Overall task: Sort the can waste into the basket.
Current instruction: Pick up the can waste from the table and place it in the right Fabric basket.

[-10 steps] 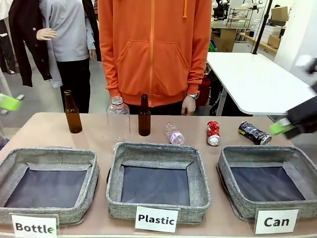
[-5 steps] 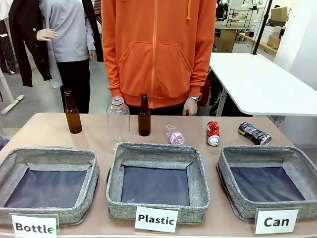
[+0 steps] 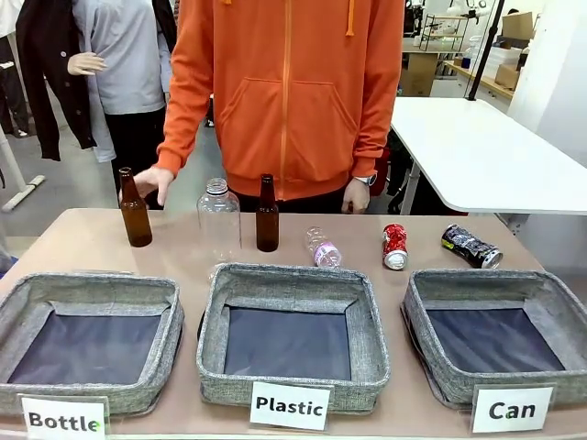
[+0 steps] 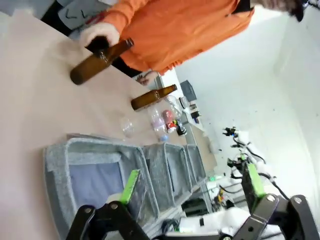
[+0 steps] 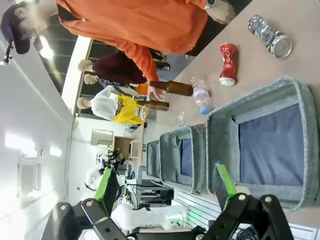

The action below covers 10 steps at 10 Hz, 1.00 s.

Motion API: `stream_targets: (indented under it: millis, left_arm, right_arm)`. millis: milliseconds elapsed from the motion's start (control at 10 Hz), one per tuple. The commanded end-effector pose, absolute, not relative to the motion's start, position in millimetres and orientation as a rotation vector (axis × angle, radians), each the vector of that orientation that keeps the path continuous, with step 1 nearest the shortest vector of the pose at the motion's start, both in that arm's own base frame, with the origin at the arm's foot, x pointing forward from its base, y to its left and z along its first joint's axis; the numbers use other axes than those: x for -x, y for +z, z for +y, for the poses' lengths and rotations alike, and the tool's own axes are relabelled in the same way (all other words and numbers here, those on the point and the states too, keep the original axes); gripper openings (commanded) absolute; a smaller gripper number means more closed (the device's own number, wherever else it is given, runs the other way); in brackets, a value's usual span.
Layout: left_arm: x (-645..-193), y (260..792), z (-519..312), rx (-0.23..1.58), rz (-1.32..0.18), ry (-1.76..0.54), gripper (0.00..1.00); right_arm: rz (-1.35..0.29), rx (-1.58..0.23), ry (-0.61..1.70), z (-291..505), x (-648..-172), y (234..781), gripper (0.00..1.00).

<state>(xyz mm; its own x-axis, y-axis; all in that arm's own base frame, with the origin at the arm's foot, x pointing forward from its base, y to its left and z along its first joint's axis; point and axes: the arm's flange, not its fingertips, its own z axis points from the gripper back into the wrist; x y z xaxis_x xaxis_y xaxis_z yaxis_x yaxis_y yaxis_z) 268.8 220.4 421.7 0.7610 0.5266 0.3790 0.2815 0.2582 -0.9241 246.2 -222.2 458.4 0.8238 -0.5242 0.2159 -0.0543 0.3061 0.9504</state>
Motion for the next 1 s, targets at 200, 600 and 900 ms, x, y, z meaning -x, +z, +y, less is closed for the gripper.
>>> stream_targets:
  millis: [200,600,900]
  left_arm:
    - [-247.1,421.6,229.9,1.328,-0.734,0.140,1.00]
    - [-247.1,421.6,229.9,1.328,-0.734,0.140,1.00]
    - [-247.1,421.6,229.9,1.328,-0.734,0.140,1.00]
  right_arm:
    - [-0.537,-1.243,-0.328,-220.2,-245.0,459.0,1.00]
    - [-0.511,-0.691,-0.160,-146.3,-325.0,516.1,1.00]
    - [-0.461,-0.247,-0.164,-82.6,-392.8,522.8,1.00]
